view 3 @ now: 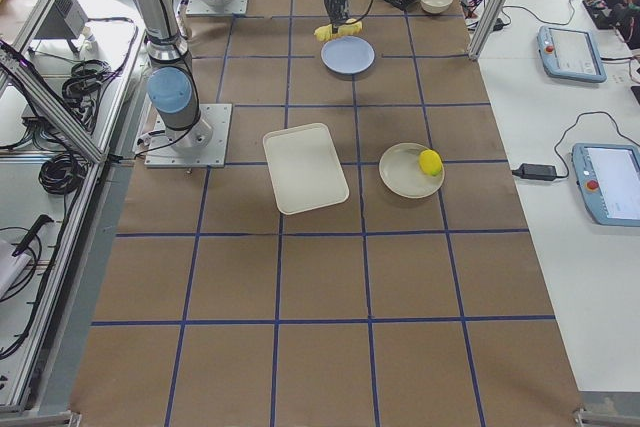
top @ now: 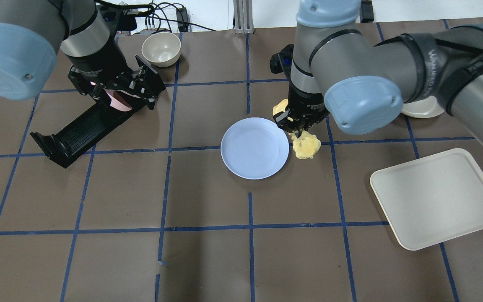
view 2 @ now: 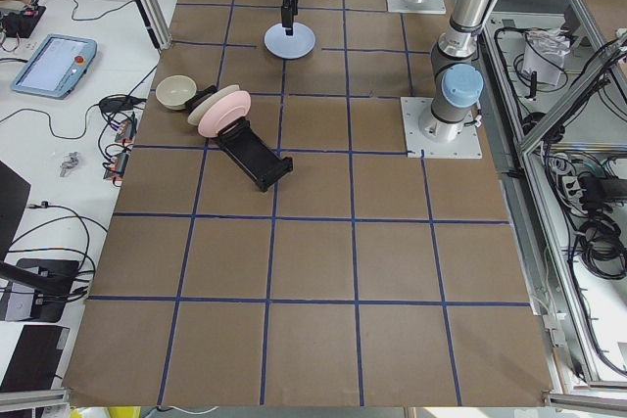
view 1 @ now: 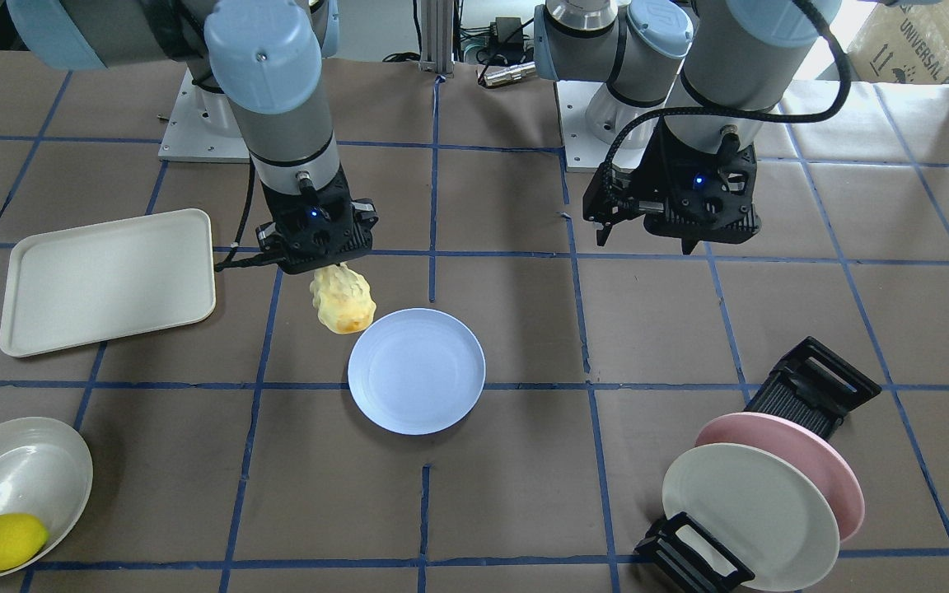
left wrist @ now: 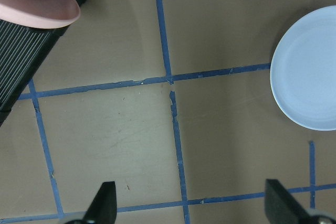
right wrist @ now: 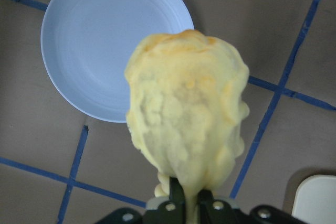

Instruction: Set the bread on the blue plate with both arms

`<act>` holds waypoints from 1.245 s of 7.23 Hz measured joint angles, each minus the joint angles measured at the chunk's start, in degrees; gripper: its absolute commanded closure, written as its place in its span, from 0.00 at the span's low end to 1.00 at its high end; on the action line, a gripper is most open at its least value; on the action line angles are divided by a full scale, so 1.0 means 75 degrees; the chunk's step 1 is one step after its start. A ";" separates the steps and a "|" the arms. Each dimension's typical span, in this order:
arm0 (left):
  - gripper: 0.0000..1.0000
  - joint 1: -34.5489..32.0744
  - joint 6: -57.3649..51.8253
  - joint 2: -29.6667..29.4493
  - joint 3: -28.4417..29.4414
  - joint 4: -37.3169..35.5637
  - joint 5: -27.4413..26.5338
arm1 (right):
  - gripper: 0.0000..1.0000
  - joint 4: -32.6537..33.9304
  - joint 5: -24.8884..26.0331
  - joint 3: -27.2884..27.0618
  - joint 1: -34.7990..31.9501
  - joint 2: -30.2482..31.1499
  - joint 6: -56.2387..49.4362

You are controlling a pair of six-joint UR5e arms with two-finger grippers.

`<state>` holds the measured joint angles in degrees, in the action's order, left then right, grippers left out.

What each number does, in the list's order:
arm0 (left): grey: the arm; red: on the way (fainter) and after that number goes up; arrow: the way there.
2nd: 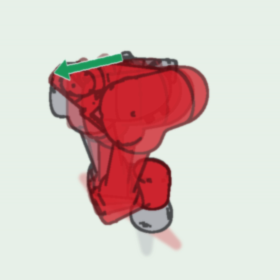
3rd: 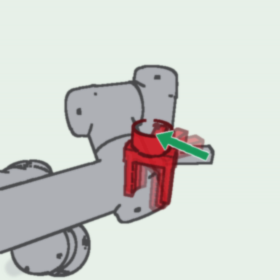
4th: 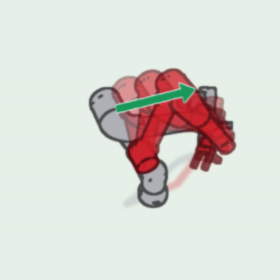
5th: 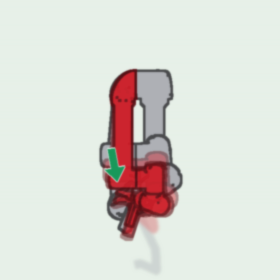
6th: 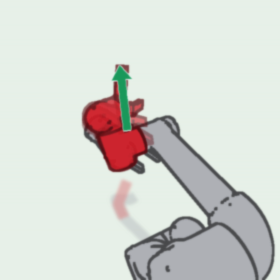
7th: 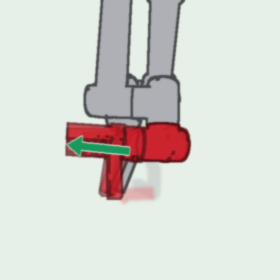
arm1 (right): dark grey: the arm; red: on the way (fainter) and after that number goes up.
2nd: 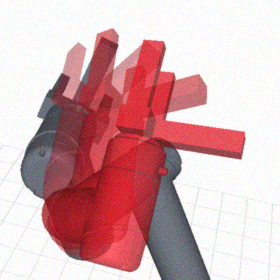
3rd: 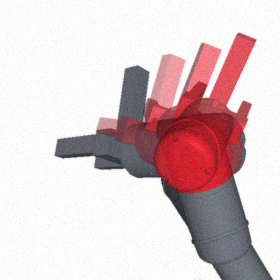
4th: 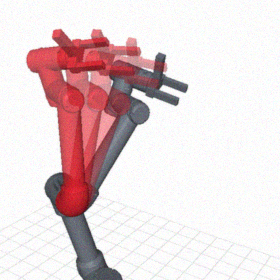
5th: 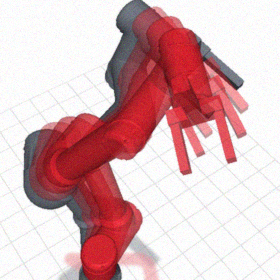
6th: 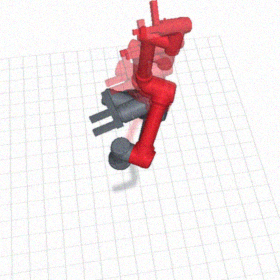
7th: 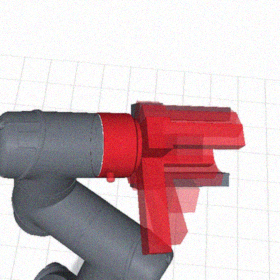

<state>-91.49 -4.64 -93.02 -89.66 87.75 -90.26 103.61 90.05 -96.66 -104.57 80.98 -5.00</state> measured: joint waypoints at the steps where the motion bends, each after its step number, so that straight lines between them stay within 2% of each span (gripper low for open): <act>1: 0.00 0.0084 -0.0008 0.0055 0.0020 0.0019 0.0020 | 0.85 0.0383 -0.0008 0.0012 -0.0208 -0.0312 0.0287; 3: 0.00 0.0338 0.0000 0.0048 -0.0004 0.0028 0.0156 | 0.83 0.1068 -0.0045 0.0017 -0.0588 -0.0842 0.0754; 5: 0.00 0.0393 0.0018 -0.0030 -0.0055 0.0031 0.0220 | 0.76 0.1841 -0.0041 -0.0001 -0.0874 -0.1475 0.1150; 6: 0.00 0.0400 0.0020 -0.0049 -0.0071 0.0031 0.0235 | 0.36 0.2243 -0.0051 -0.0006 -0.0975 -0.1801 0.1203; 7: 0.00 0.0405 0.0021 -0.0055 -0.0074 0.0032 0.0239 | 0.02 0.2473 -0.0029 -0.0046 -0.1026 -0.2034 0.1217; 9: 0.00 0.0409 0.0021 -0.0062 -0.0076 0.0026 0.0234 | 0.00 0.2770 0.0100 -0.0092 -0.1052 -0.2234 0.1249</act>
<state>-88.42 -4.48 -93.49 -90.22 87.94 -88.50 124.39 90.80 -97.35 -112.46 64.23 4.37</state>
